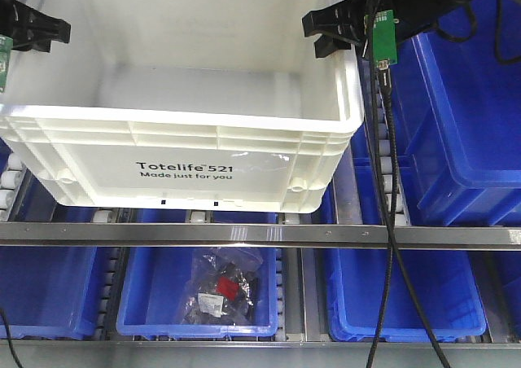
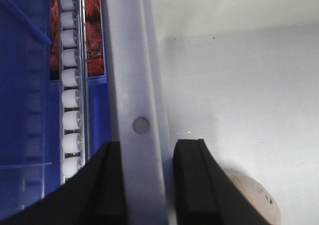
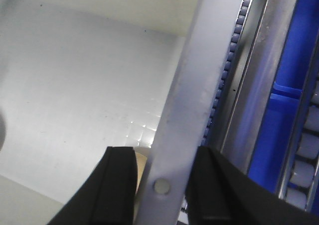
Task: Place moving items into box and shelve
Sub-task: 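Extend both arms to move the tote over the rack's roller shelf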
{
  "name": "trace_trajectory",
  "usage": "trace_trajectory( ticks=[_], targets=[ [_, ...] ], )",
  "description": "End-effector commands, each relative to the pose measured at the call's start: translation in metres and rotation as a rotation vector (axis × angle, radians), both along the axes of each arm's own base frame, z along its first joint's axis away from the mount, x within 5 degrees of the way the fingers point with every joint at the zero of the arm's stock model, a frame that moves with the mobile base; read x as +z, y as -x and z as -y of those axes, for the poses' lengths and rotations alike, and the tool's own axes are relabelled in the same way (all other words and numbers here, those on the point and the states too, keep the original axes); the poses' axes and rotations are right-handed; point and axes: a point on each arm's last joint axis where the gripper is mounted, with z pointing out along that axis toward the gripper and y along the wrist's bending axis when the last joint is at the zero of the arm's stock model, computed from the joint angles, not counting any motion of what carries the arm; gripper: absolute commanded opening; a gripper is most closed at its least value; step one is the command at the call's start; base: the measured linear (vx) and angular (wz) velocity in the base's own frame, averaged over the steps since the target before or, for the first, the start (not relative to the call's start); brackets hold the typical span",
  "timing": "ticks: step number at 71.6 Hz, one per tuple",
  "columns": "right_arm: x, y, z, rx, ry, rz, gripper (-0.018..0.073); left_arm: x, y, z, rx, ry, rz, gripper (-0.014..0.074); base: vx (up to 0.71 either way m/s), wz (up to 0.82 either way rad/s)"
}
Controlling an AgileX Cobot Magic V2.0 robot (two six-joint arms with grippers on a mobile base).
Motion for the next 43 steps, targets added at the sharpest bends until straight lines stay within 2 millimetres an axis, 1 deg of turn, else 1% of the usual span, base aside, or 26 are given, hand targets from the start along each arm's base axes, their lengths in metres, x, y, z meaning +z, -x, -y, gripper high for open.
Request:
trace_trajectory(
  ticks=[1, 21, 43],
  targets=[
    [0.05, 0.008, -0.011, 0.019, -0.167, 0.222, -0.0012, 0.032, -0.004, 0.007, -0.017, 0.045, 0.215, -0.0017, 0.0, 0.0],
    [0.041, -0.005, -0.013, 0.007, -0.157, 0.255, -0.0012, 0.008, -0.029, 0.01, 0.006, 0.074, 0.201, -0.0017, 0.0, 0.0],
    [0.022, -0.018, -0.017, 0.018, -0.127, 0.243, -0.0012, -0.012, -0.044, 0.012, 0.007, 0.071, 0.163, -0.0017, 0.0, 0.0]
  ],
)
